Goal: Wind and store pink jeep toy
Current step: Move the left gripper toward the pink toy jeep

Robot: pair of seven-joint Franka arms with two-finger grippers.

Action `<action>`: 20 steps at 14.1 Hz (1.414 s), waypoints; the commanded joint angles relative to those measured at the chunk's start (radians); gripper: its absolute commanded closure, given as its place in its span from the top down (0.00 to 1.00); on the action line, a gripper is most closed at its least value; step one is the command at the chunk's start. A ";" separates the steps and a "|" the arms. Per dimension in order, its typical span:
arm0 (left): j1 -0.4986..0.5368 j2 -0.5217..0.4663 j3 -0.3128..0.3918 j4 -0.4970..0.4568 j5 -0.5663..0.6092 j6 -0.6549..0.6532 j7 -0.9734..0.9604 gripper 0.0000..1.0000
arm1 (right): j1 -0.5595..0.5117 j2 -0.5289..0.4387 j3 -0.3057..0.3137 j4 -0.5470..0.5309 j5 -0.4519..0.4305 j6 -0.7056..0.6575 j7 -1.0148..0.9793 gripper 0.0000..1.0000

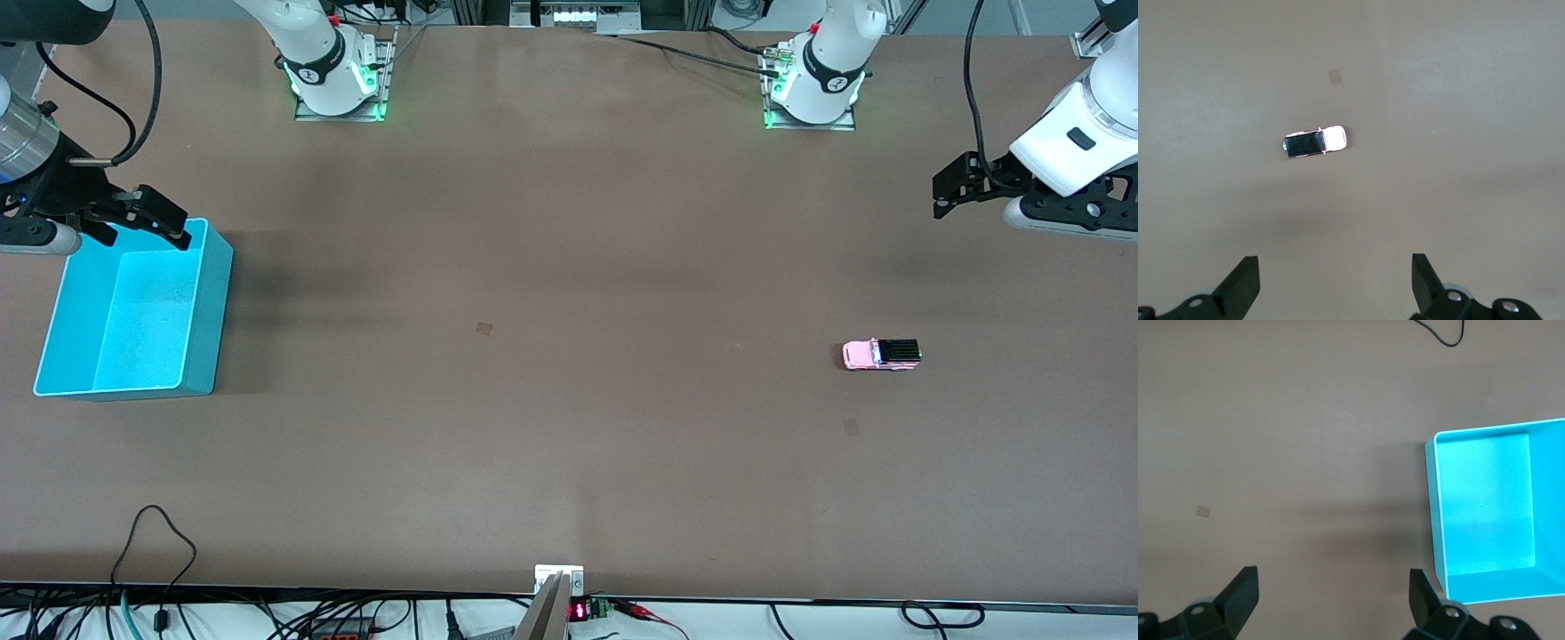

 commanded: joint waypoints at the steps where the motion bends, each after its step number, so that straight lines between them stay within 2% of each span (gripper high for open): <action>1: 0.005 0.018 -0.003 0.037 -0.004 -0.029 0.019 1.00 | -0.003 -0.003 0.002 0.011 -0.002 -0.018 -0.015 1.00; 8: 0.005 0.018 -0.001 0.037 -0.001 -0.045 0.015 1.00 | -0.004 -0.003 0.002 0.004 -0.002 -0.018 -0.020 1.00; 14: 0.010 0.020 0.007 0.036 -0.001 -0.181 0.016 1.00 | -0.006 -0.003 0.002 0.004 -0.002 -0.018 -0.024 1.00; 18: 0.008 0.037 0.003 0.040 -0.009 -0.204 0.027 1.00 | -0.007 -0.003 0.002 0.004 -0.002 -0.018 -0.030 1.00; 20: 0.008 0.070 0.003 0.088 -0.007 -0.232 0.068 1.00 | -0.007 -0.003 0.002 0.004 -0.002 -0.018 -0.030 1.00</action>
